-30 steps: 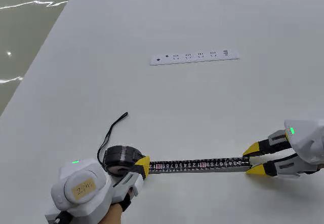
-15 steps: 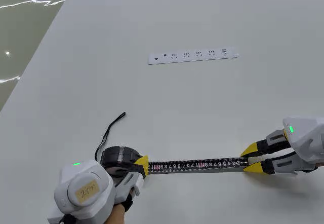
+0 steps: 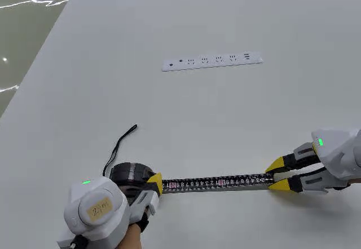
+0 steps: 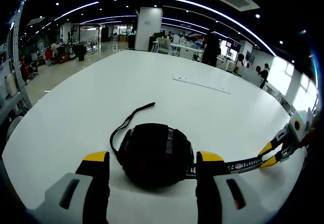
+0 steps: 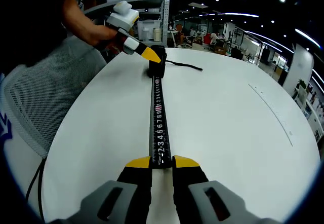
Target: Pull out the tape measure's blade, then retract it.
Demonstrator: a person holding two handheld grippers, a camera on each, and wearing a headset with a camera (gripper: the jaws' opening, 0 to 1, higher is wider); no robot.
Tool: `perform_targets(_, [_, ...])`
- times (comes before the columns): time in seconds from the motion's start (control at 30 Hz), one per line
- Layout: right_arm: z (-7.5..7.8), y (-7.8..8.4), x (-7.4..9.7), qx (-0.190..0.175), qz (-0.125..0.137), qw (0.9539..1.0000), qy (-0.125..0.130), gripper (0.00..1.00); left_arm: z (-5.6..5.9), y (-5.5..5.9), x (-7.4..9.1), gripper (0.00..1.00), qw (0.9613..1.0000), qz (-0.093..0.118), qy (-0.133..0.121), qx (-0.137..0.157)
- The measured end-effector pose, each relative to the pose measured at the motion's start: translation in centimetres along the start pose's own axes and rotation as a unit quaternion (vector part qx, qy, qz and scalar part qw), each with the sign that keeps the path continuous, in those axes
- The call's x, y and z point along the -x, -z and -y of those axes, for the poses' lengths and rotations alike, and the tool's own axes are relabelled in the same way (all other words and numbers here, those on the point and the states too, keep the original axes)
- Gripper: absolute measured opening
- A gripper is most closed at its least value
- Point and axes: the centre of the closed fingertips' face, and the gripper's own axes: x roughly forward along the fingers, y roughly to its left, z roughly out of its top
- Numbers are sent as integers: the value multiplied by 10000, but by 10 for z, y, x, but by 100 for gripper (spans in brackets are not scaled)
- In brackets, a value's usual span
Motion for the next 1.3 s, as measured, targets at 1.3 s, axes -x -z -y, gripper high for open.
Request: perform_targets(1.3, [-2, 0, 0, -74, 34, 9999, 64, 14, 1, -3, -7, 56, 9995, 46, -210, -212])
